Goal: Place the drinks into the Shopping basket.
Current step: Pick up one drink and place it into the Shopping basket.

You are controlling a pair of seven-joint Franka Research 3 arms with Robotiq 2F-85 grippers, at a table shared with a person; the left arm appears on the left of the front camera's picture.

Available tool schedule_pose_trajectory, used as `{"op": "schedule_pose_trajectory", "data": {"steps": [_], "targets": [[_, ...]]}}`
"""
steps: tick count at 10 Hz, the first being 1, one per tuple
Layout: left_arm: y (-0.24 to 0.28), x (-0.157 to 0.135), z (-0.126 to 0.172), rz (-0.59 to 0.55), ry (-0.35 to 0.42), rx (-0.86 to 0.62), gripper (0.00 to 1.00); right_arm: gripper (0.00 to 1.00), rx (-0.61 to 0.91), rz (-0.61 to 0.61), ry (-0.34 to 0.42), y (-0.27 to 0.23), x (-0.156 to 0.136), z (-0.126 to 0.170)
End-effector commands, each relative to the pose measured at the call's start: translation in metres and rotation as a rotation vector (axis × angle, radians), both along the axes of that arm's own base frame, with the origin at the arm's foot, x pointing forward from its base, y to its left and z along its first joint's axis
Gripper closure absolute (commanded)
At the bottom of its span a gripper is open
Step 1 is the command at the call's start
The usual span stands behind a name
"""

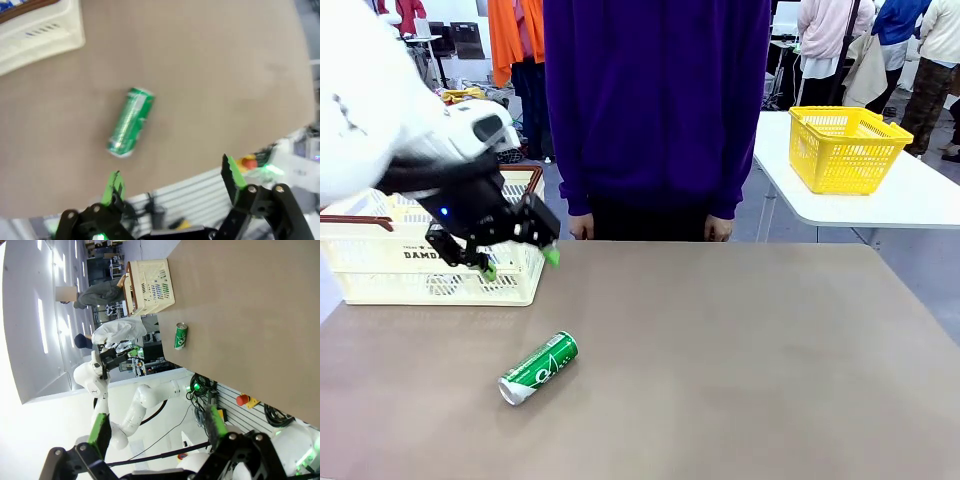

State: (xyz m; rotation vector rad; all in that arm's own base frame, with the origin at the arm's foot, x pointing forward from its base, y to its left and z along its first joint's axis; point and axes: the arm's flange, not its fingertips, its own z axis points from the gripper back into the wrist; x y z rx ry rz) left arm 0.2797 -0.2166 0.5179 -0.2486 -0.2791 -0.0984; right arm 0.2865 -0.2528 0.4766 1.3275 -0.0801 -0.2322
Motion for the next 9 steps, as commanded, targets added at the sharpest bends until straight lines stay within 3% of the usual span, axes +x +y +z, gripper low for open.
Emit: {"op": "schedule_pose_trajectory", "data": {"steps": [1,2,3,4,5,9], "targets": [[-0.001,0.011,-0.020,-0.038,0.024,0.154,0.00,0.00,-0.009,0.005,0.018,0.000,-0.002,0.004],[-0.004,0.012,-0.029,-0.073,0.036,0.156,0.00,0.00,-0.009,0.005,0.018,0.000,-0.002,0.004],[-0.006,0.015,-0.032,-0.095,-0.004,0.112,0.00,0.00,-0.009,0.005,0.018,0.000,-0.002,0.004],[-0.001,0.018,-0.029,-0.058,0.027,0.097,0.00,0.00,-0.009,0.005,0.018,0.000,-0.002,0.004],[-0.011,0.009,-0.034,-0.098,0.020,0.167,0.00,0.00,-0.009,0.005,0.018,0.000,-0.002,0.004],[-0.012,0.012,-0.034,-0.121,0.026,0.152,0.00,0.00,-0.009,0.005,0.018,0.000,-0.002,0.004]]}}
